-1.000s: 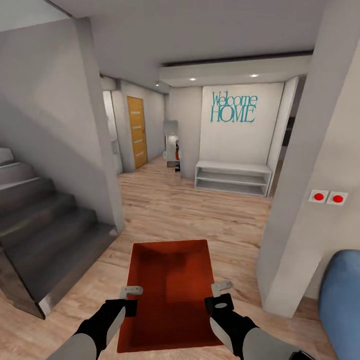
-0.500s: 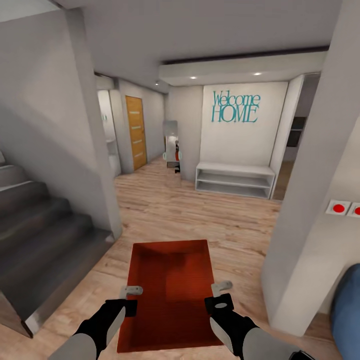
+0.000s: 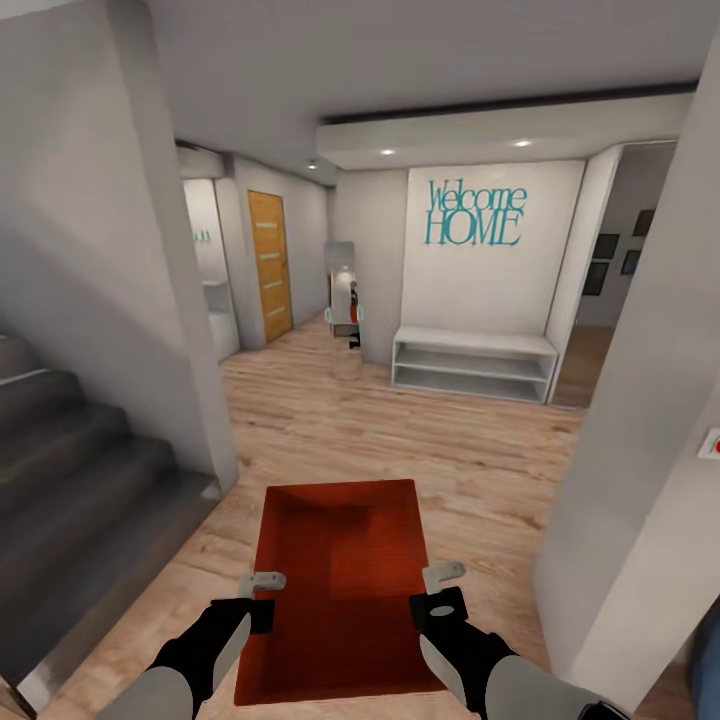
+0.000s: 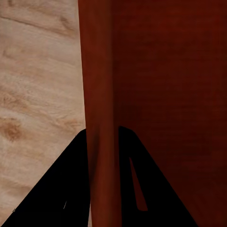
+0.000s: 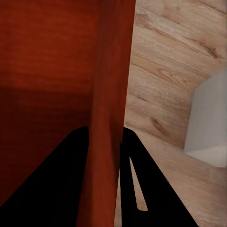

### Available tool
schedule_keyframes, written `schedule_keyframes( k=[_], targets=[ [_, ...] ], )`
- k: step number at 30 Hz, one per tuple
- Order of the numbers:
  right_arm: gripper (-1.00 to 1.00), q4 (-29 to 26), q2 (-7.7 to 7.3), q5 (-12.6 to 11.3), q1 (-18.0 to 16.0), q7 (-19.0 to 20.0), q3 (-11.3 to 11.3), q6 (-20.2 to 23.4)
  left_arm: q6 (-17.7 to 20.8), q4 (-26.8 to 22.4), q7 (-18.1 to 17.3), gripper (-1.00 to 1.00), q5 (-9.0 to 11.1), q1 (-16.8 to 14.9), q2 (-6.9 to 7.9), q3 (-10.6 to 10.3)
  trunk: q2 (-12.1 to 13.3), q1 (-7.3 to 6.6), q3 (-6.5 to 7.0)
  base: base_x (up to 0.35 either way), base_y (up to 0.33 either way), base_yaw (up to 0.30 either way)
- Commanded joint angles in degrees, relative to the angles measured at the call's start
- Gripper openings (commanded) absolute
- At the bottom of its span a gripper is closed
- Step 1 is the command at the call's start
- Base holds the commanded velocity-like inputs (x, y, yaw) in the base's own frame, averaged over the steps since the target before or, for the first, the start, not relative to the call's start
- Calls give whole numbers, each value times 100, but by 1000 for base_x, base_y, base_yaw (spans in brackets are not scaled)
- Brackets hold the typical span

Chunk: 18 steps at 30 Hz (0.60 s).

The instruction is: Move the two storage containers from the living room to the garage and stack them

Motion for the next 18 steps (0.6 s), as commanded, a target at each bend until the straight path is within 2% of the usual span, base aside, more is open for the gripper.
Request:
schedule_keyframes(
  k=[1, 18],
  targets=[
    [-100, -186, -1, 18, -2, 4, 10, 36, 36, -3, 29, -100, -23, 1, 0, 53, -4, 5, -3, 322, 0, 0],
    [-100, -186, -1, 18, -2, 4, 10, 33, 36, -2, 26, -100, -23, 2, 0, 53, -4, 5, -3, 322, 0, 0]
  ],
)
